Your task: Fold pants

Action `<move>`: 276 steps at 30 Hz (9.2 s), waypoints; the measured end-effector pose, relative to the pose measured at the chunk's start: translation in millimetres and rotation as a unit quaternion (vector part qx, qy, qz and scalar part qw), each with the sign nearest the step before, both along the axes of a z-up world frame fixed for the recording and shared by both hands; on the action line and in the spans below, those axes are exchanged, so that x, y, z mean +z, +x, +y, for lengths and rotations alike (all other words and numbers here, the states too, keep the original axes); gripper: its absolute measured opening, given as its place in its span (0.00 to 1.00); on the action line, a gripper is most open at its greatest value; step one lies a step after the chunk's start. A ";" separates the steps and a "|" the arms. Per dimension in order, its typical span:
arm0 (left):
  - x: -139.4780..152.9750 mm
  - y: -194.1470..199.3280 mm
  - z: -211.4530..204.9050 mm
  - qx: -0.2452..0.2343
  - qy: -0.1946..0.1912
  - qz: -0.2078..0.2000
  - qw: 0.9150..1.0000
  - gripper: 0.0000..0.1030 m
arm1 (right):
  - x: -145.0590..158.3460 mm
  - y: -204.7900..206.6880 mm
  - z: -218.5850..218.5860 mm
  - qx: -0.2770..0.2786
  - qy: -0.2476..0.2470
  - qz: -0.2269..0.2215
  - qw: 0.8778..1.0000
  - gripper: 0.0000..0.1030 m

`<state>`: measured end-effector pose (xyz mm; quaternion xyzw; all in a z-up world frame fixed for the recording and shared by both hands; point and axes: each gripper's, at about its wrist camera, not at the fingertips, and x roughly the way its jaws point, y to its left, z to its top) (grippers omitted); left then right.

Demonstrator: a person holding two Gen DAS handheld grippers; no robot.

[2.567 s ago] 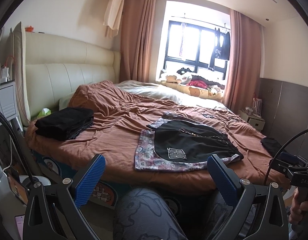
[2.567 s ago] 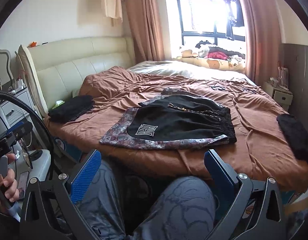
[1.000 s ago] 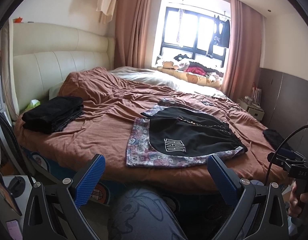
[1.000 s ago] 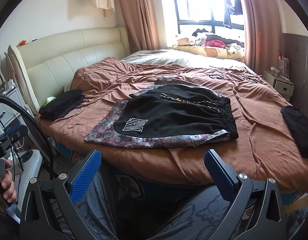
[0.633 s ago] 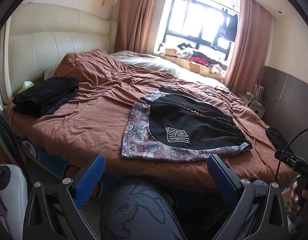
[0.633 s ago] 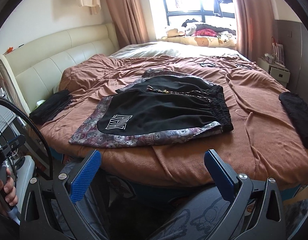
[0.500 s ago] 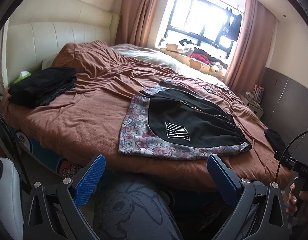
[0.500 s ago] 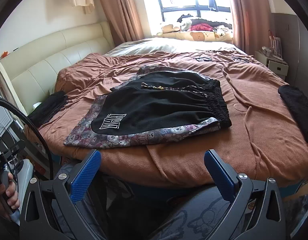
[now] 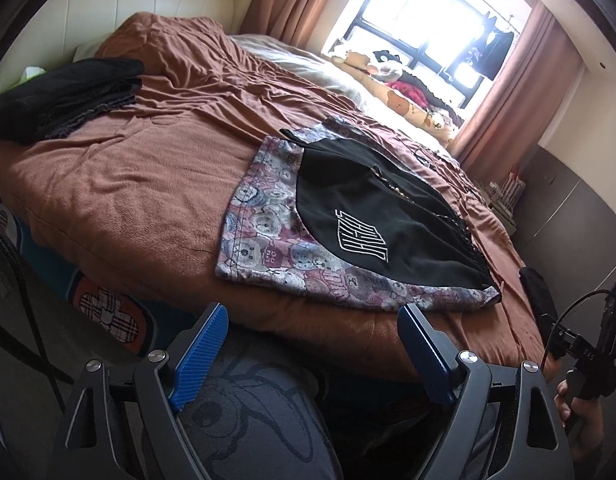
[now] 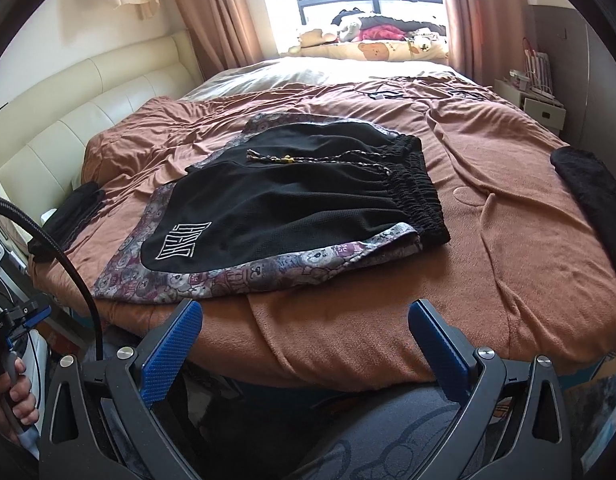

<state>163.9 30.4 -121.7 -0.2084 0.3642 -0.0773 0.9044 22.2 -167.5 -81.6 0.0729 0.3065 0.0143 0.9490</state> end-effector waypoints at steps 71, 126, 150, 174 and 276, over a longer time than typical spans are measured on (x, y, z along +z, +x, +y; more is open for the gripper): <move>80.9 198.1 28.7 0.050 -0.087 -0.049 0.994 0.05 | 7.1 170.5 -111.5 -0.046 0.254 -0.031 0.966 0.06; 20.4 595.1 -77.3 -0.037 0.052 0.040 0.997 0.05 | 22.0 366.4 -185.5 -0.070 0.262 0.007 0.963 0.60; 9.2 661.5 -83.8 -0.016 0.052 0.098 0.994 0.05 | 4.3 379.1 -181.8 -0.124 0.096 0.062 0.986 0.07; 11.8 668.0 -61.7 0.004 0.108 0.097 0.989 0.82 | -4.8 363.7 -190.6 -0.158 0.140 0.037 0.977 0.51; -55.2 447.5 47.3 0.062 -0.123 0.137 0.981 0.07 | -58.4 304.1 -217.4 -0.161 0.378 0.043 0.911 0.17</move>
